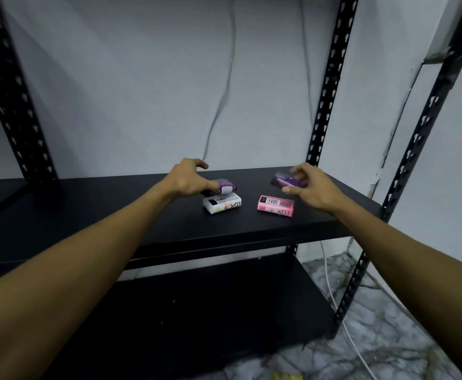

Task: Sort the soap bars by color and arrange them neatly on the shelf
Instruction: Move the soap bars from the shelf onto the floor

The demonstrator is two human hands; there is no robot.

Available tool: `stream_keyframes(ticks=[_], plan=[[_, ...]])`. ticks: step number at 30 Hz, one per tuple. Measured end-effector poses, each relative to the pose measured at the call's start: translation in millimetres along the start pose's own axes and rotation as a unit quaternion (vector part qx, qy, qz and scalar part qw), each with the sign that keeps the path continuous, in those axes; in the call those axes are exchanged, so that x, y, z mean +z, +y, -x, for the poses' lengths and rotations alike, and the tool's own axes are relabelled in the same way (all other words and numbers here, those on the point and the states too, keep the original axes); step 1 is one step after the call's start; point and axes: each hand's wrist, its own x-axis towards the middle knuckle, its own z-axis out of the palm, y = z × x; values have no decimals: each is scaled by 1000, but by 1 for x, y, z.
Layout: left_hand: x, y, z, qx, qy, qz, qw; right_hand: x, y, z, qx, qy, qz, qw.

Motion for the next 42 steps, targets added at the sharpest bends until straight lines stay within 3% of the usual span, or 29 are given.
stream_keyframes(ticks=[5,15,23,27,31,34,37,42], plan=[[29,13,-6,9,-23,-66,998,28,-12,2,-77,-95,109,986],[47,7,11,84,-20,-130,988,32,-17,30,-73,-77,85,991],[19,10,74,65,-29,-189,979,36,-50,74,-54,-40,91,994],[10,2,133,76,21,-191,978,45,-70,125,-56,-28,36,997],[23,-43,209,81,69,-119,987,93,-56,208,-36,-38,-70,996],[58,-116,274,3,55,-90,994,161,-31,269,42,-120,-110,986],[100,-202,335,-135,16,-56,989,225,-18,318,118,-219,-129,960],[156,-303,410,-296,-76,-39,951,308,-19,393,156,-263,-135,943]])
